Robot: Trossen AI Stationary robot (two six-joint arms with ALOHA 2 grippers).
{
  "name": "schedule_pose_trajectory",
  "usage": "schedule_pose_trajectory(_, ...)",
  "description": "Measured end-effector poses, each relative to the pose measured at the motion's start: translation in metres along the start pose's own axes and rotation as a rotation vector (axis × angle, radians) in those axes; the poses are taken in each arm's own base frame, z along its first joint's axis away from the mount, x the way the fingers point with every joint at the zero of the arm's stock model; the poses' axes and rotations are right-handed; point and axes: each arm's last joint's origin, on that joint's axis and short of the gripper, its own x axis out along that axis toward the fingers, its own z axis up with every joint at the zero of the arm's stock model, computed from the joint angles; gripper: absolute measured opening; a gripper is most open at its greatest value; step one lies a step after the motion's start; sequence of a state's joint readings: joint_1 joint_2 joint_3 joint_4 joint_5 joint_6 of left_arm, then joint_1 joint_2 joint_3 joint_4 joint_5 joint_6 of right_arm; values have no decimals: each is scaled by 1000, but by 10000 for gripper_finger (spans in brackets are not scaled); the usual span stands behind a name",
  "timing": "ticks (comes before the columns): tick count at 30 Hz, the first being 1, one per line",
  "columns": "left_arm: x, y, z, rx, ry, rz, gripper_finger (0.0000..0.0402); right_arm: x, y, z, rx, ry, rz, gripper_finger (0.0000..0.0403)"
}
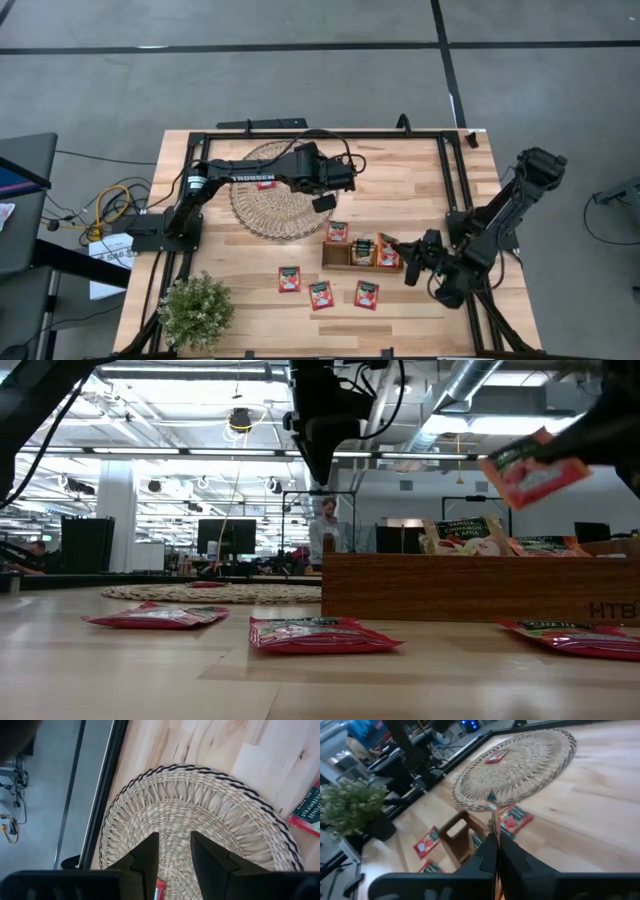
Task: Pick & Place Tea
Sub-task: Put the orange tea bag into the right section of the wooden organizer
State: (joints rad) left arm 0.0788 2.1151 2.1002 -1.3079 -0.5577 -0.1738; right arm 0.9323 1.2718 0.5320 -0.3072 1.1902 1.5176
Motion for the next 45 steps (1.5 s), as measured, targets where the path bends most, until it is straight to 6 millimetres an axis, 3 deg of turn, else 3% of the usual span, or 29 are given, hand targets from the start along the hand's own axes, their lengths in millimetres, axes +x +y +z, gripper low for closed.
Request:
schedule_pose_trajectory(12,0,0,-1,2,10,-1,104,5,-11,-35,38,48,-60,0)
schedule_pose_trajectory(45,0,0,-1,3,10,-8,104,10,-16,-33,37,82,-120,0)
